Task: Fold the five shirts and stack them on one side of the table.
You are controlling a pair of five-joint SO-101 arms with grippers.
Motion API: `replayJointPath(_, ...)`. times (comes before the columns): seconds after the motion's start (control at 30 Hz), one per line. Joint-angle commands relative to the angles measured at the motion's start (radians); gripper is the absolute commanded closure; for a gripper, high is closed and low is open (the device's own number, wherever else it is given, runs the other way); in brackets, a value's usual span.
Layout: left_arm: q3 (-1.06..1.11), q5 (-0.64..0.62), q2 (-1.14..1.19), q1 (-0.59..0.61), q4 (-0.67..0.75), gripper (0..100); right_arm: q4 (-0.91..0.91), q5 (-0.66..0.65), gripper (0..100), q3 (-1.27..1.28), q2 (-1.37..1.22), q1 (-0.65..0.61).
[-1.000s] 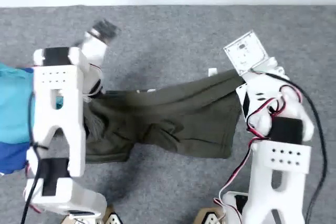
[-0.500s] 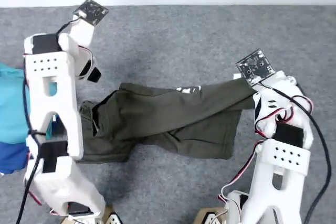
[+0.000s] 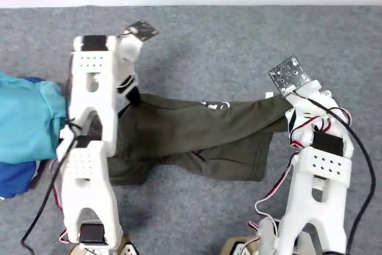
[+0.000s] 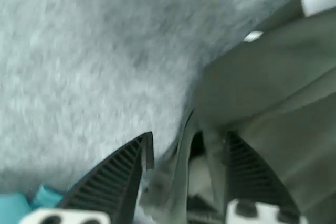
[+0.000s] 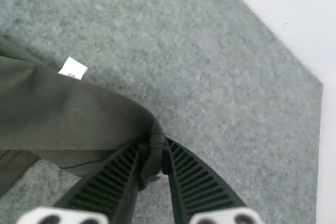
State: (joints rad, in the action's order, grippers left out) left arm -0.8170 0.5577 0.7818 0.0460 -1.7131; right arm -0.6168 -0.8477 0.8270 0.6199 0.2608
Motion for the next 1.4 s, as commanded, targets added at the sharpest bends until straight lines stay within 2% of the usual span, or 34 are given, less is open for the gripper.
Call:
replayJointPath(0.0,-0.171,0.003,0.052,-0.037,-0.04,78,0.024,-0.005,98.8,-0.006,-0.001,0.01)
replayJointPath(0.27,-0.206,0.002,0.201,-0.074,-0.04,78,0.022,-0.005,98.8,-0.006,-0.001,0.01)
replayJointPath(0.53,-0.2,0.002,0.232,-0.14,-0.04,79,0.019,-0.005,98.8,-0.006,0.002,0.01)
replayJointPath(0.63,-0.2,0.002,0.232,-0.15,-0.04,83,0.018,-0.005,98.8,-0.006,0.008,0.01)
replayJointPath(0.8,-0.208,0.002,0.221,-0.147,-0.041,100,0.018,-0.005,98.8,-0.012,0.012,0.012)
replayJointPath(0.83,-0.213,0.002,0.212,-0.144,-0.041,100,0.019,-0.005,98.8,-0.015,0.013,0.012)
replayJointPath(0.97,-0.225,-0.011,0.089,-0.118,-0.041,100,0.015,-0.005,98.8,-0.046,0.048,0.01)
replayJointPath(1.07,-0.225,-0.094,-0.068,-0.098,-0.04,100,-0.042,0.071,98.8,-0.104,0.084,0.01)
replayJointPath(1.27,-0.226,-0.318,-0.381,-0.026,-0.026,100,-0.294,0.222,98.8,-0.358,0.093,0.007)
replayJointPath(1.37,-0.226,-0.379,-0.516,0.012,0.017,100,-0.361,0.261,98.8,-0.477,0.093,-0.013)
